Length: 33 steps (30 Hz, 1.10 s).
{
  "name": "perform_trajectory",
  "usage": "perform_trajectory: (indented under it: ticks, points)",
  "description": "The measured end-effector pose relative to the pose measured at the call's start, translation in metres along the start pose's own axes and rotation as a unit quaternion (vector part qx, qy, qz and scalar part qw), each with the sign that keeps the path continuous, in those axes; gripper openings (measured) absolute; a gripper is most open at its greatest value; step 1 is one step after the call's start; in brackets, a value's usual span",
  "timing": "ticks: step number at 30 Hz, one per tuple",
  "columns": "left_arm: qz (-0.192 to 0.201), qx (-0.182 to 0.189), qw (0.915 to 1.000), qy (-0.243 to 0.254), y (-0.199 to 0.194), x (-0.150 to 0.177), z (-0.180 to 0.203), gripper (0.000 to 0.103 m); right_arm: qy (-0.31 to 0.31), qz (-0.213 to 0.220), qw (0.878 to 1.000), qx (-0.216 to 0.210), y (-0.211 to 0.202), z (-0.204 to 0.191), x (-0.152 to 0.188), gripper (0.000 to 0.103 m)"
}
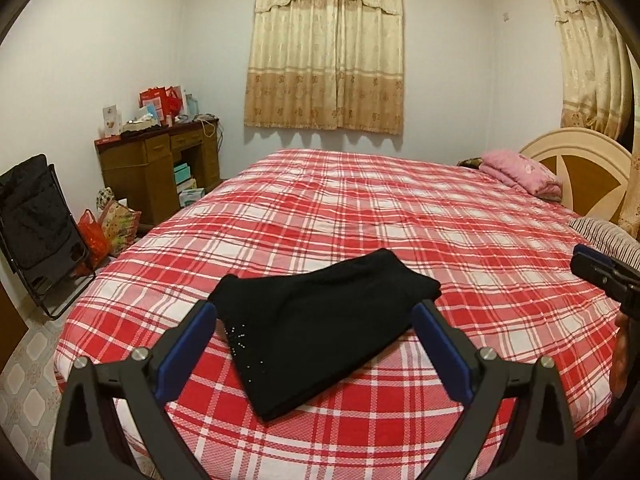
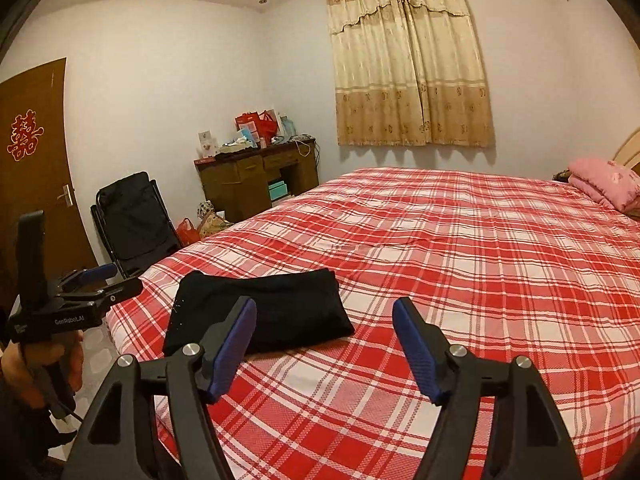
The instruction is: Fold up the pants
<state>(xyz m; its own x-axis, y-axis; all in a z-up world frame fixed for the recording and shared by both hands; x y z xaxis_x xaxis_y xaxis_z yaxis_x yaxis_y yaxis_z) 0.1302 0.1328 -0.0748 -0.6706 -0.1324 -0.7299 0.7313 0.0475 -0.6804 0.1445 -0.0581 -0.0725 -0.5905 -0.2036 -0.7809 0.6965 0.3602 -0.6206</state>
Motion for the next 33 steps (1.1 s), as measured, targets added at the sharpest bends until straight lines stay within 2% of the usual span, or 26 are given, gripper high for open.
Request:
perform_trajectory:
  ticks: [33]
  points:
    - [-0.001, 0.002, 0.9997, 0.023, -0.001, 0.002, 0.012, 0.103, -0.005, 0.003, 1.0, -0.011, -0.002, -0.004, 0.0, 0.074]
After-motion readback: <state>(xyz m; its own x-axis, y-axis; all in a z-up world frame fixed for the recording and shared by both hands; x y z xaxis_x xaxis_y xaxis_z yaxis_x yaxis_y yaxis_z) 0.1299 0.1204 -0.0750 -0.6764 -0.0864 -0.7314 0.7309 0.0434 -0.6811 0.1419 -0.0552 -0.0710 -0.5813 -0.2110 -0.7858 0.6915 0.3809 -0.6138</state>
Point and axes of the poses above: each gripper's, at about its wrist camera, not at the fingertips, and y roughly the way its jaws point, z to its right, x to its underside, the point moved 1 cm from there along y, roughly the way its jaws point, and after that the axes turned 14 degrees about -z, right-handed, at the moved point
